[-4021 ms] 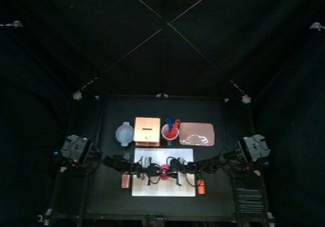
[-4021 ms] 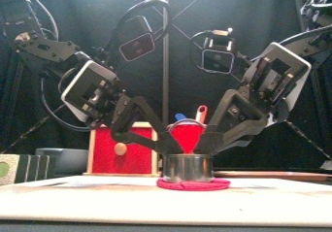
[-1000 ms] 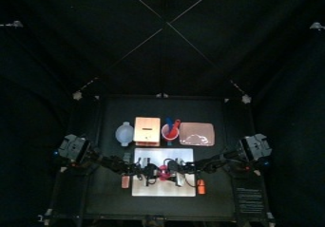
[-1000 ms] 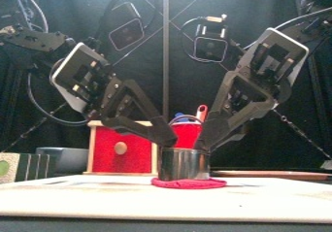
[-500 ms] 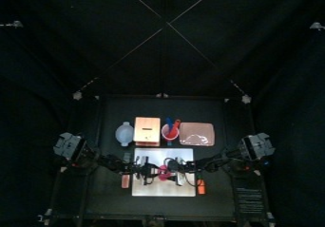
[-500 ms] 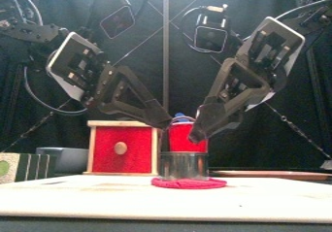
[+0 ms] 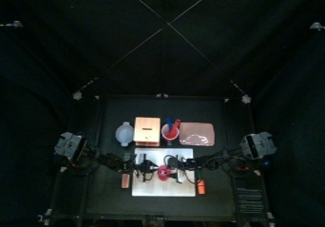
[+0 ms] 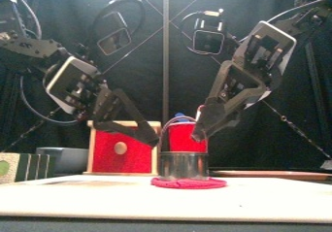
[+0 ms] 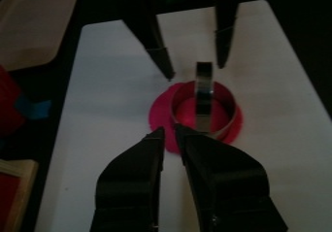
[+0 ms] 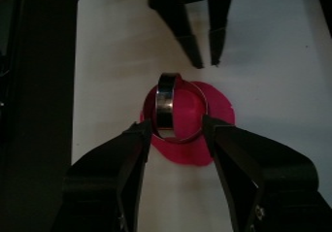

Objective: Get the cutter from the drawer then cut the dough then place the extra dough in the bowl
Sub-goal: Cut the dough

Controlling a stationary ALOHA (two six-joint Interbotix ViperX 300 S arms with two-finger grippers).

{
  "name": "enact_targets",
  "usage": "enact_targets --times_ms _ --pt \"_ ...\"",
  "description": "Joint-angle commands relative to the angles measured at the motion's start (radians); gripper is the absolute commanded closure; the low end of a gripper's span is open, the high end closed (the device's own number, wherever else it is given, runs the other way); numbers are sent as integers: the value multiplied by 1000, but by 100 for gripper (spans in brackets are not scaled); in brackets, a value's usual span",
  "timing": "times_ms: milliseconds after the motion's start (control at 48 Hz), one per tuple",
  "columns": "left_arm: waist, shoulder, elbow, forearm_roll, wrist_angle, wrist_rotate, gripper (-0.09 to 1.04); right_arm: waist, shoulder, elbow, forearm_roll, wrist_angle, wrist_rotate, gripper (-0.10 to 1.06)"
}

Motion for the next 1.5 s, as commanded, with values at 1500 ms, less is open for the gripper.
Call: enact_targets --times_ms 1500 --pt "49 124 -147 141 75 -8 46 -12 51 -126 -25 83 2 15"
